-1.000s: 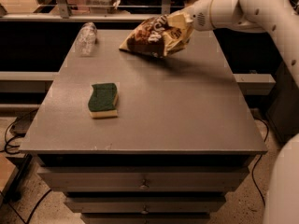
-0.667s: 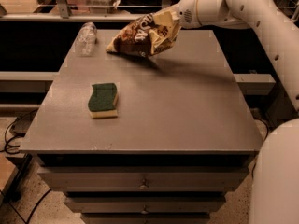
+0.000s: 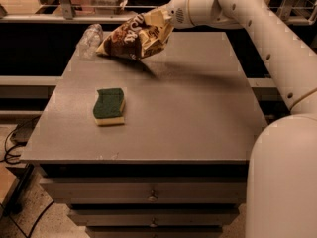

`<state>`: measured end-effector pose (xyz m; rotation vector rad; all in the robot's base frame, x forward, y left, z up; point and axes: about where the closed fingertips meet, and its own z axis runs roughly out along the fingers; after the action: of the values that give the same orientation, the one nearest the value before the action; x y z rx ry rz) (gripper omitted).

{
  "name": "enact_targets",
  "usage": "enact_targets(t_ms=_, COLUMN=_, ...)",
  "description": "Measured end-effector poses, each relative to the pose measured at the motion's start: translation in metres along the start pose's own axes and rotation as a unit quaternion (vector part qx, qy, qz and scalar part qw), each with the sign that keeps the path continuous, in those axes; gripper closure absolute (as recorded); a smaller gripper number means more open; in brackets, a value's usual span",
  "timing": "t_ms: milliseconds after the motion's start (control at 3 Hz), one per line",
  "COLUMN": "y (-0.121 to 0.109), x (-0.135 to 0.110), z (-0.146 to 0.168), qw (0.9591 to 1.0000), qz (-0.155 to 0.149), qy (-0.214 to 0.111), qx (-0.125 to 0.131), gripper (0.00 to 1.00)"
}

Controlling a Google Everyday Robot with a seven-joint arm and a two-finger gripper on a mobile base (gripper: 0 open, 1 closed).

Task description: Move brown chip bag near water bottle

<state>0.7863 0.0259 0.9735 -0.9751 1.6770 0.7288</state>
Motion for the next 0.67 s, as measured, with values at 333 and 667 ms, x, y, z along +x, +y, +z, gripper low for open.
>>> enact_targets(t_ms=333, y=-0.004, x=0.0046, z=0.0045, qw=0.9999, qz=0.006, qy=0.01, qx=0.01, gripper=0.8)
enact_targets(t_ms=667, y=-0.009, x=0.0133, z=0.0021, qw=0.9995, qz=0.018, qy=0.016, qx=0.018, gripper=0.57)
